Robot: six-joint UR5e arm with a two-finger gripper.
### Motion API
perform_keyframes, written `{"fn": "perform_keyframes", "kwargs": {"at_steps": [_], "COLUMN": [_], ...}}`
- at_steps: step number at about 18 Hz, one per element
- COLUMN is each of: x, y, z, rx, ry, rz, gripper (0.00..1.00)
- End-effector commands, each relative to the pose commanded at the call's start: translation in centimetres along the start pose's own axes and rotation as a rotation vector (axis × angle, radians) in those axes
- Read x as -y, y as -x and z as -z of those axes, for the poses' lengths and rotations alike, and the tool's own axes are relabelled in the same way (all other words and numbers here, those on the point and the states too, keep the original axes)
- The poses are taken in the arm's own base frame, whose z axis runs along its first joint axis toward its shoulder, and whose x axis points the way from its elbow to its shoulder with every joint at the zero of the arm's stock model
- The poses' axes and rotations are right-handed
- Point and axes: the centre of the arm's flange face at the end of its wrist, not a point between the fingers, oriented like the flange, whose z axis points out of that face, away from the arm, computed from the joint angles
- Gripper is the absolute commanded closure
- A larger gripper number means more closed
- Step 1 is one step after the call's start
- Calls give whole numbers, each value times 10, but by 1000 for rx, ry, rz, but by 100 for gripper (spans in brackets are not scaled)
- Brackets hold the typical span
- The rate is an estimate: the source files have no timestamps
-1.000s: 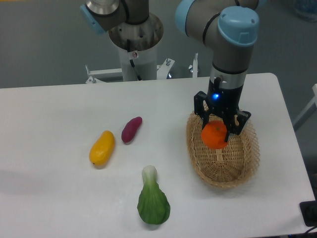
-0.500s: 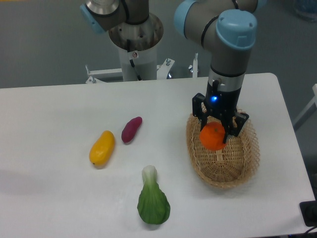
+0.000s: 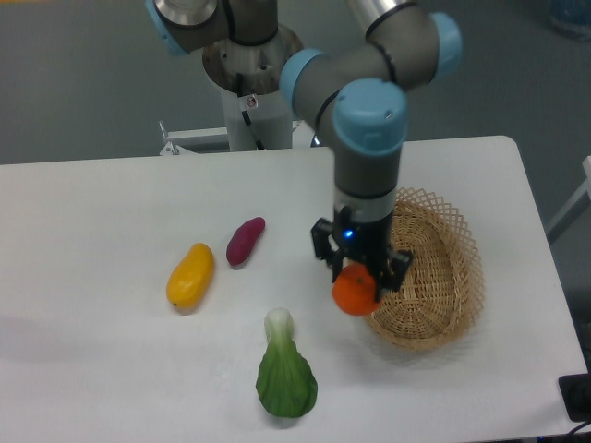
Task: Place the orange on the table
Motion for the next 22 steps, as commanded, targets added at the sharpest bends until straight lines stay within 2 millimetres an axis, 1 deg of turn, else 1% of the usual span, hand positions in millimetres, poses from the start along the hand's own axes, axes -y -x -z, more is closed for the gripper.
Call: {"fn": "perform_keyframes", "kwargs": {"at_steps": [1,2,5,7,8,10,11,13,16,17,19,22], "x": [10,22,50,64,70,77,79,84,94,97,102,103], "y": [-6,-18,-59,-89,-100,-118,-125,-141,-166,-172,-175,-184], "z": [-6,-13,-38,-41,-44,-58,-62,-85,-103,-105,-111,-122], "rx": [2,2,-19,-34,-41,-59,-65,-80,-72,-73,-75,-83], "ry": [-9,-19,-22,-24,-23,-9,-5,25,61,63,66,80], "rz": [14,28,7,-35,-50,-75,-84,-108,-84,-64,-55,-37], "gripper": [37,37,37,37,37,37,37,37,37,37,36,36]}}
